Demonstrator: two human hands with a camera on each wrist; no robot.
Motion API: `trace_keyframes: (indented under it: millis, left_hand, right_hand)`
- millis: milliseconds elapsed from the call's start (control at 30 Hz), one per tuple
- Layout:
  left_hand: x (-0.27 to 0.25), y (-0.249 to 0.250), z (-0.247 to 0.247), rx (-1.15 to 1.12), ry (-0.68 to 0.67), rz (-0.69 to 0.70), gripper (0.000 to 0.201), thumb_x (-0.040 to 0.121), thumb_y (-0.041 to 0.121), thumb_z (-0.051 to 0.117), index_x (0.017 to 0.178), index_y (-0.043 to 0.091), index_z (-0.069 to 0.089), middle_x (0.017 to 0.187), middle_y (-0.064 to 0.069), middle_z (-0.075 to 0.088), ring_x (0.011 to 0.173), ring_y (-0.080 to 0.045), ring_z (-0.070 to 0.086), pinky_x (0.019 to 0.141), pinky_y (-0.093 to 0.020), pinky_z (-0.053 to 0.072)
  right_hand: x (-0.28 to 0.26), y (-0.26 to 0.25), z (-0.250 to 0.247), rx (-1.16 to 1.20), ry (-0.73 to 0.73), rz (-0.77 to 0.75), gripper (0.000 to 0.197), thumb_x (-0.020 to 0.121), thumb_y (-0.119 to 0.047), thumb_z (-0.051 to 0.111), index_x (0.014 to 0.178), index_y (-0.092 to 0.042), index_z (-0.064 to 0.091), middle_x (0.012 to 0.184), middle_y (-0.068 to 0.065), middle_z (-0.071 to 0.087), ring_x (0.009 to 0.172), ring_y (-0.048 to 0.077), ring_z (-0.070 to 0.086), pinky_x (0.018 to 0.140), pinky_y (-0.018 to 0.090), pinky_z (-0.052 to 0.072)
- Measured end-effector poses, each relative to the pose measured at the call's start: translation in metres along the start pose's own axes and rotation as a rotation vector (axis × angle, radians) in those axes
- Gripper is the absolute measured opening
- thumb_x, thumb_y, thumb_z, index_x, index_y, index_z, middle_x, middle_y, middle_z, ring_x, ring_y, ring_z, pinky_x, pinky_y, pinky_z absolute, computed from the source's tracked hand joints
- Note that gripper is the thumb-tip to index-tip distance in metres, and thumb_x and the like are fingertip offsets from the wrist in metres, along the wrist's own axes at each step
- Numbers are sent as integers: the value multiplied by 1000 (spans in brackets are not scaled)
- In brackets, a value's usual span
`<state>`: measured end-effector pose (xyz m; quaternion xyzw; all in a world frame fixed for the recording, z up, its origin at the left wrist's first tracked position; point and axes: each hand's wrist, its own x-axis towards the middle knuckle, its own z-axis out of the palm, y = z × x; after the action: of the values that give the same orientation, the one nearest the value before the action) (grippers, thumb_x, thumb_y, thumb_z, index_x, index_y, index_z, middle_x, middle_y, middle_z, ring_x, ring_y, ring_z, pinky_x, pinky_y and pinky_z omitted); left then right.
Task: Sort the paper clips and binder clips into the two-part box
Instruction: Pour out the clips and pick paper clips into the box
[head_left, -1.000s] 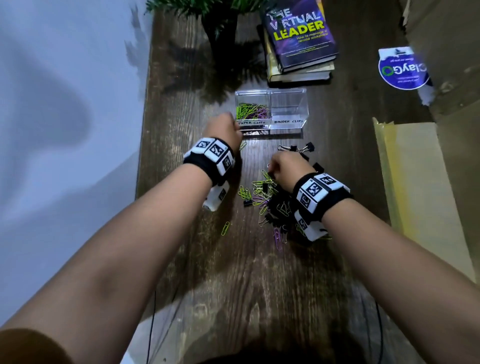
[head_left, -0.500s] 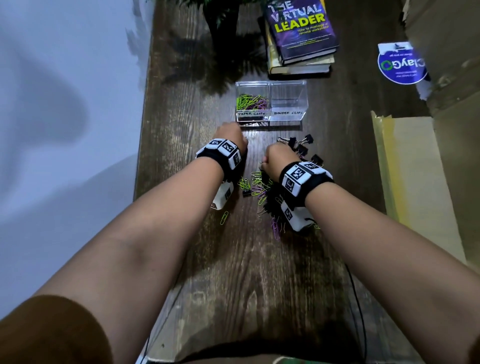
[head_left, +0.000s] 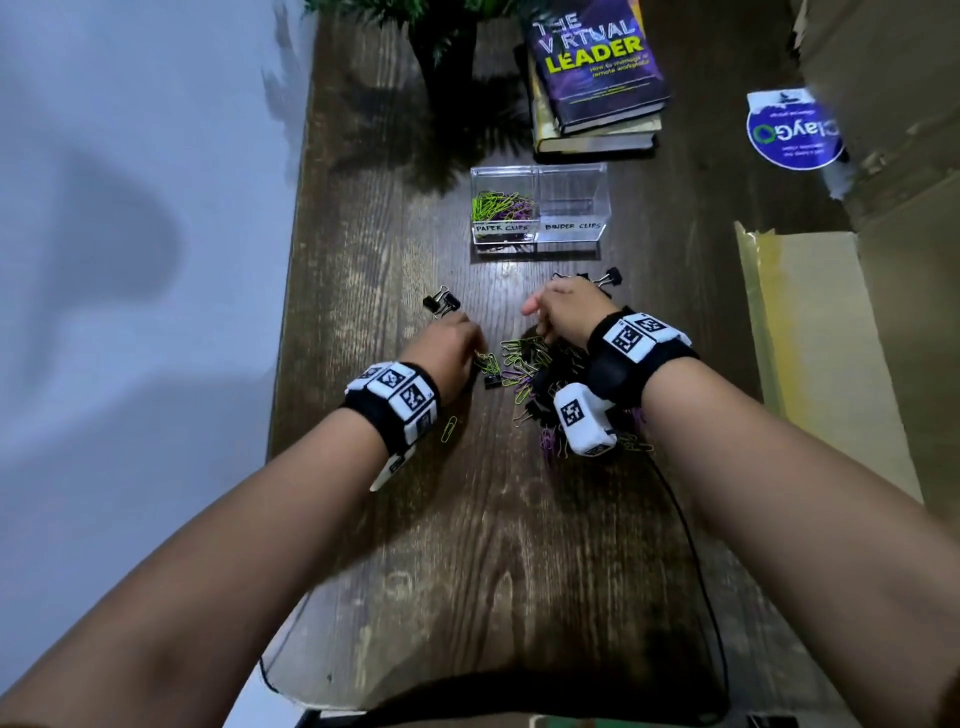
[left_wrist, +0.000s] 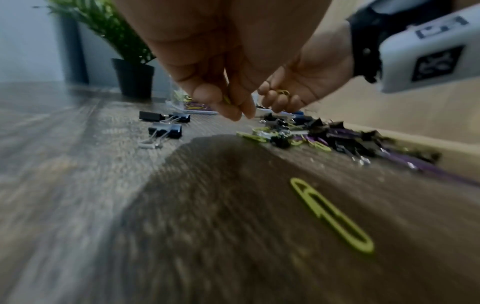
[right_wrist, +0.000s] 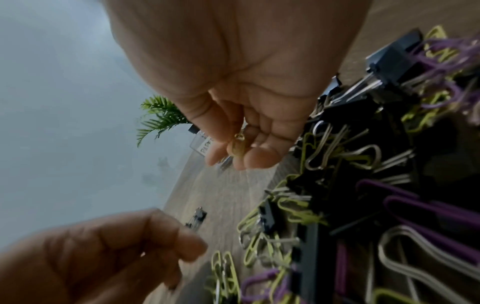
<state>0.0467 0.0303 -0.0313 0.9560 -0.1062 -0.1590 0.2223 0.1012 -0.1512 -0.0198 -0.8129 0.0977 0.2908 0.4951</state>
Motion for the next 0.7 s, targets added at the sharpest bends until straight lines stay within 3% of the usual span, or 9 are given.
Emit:
trace_keyframes:
  millis: [100, 133, 200, 233, 367, 533, 633, 700]
  left_hand:
    - [-5, 0, 12, 59, 10, 135, 20, 86, 4, 58, 105, 4, 64, 106, -10, 57, 97, -25, 55, 89, -39, 50]
    - [-6, 2, 13, 77, -7, 152, 21, 87, 6, 58, 107, 2, 62, 107, -11, 56, 96, -26, 55, 87, -37, 49]
    - [-7, 5, 16, 114, -32, 136, 25, 91, 12, 55, 112, 1, 59, 111, -11, 52, 98, -25, 52, 80, -24, 40]
    - [-7, 6, 16, 119, -30, 127, 26, 92, 14, 54, 113, 1, 59, 112, -11, 51, 99, -24, 52, 78, -23, 37]
    - [-8, 3, 17, 87, -17, 63, 26, 88, 15, 61, 108, -2, 59, 112, -14, 52, 99, -27, 53, 90, -32, 43]
    - [-10, 6, 18, 120, -44, 8, 22, 93, 12, 52, 110, -3, 53, 114, -14, 49, 100, -23, 49, 86, -27, 40]
    - [-12, 6, 21, 295, -98, 53, 41, 87, 1, 58, 125, -5, 45, 128, -17, 43, 119, -29, 43, 103, -33, 37]
    - [-13, 5, 20, 309, -112, 62, 45, 86, -1, 58, 127, -4, 42, 131, -17, 43, 121, -28, 42, 107, -33, 33]
  right_hand:
    - [-7, -1, 7, -281, -57, -101, 14, 90, -17, 54, 78, -15, 61, 80, 0, 61, 67, 14, 55, 59, 24, 44]
    - [-9, 0, 10, -390, -76, -140, 5, 87, -16, 60, 83, -13, 61, 88, 1, 62, 76, 15, 58, 65, 23, 46]
    - [-12, 3, 15, -567, -111, -208, 12, 82, -11, 65, 93, -11, 61, 100, 4, 61, 91, 18, 60, 76, 24, 47]
    - [-12, 5, 18, -641, -116, -230, 17, 80, -10, 67, 96, -11, 61, 105, 5, 59, 95, 20, 59, 78, 24, 45]
    - [-12, 4, 23, -779, -83, -271, 26, 80, -14, 68, 104, -11, 60, 115, 8, 52, 103, 23, 54, 85, 27, 41]
    - [-12, 4, 32, -846, -91, -270, 21, 83, -13, 63, 103, -6, 63, 115, 13, 51, 105, 27, 55, 93, 32, 44]
    - [-14, 4, 33, -838, -95, -256, 20, 89, -15, 57, 103, -3, 62, 113, 14, 54, 100, 26, 56, 89, 32, 44]
    - [-14, 3, 31, -772, -94, -213, 20, 92, -18, 53, 100, -1, 62, 106, 14, 59, 90, 23, 58, 78, 30, 49]
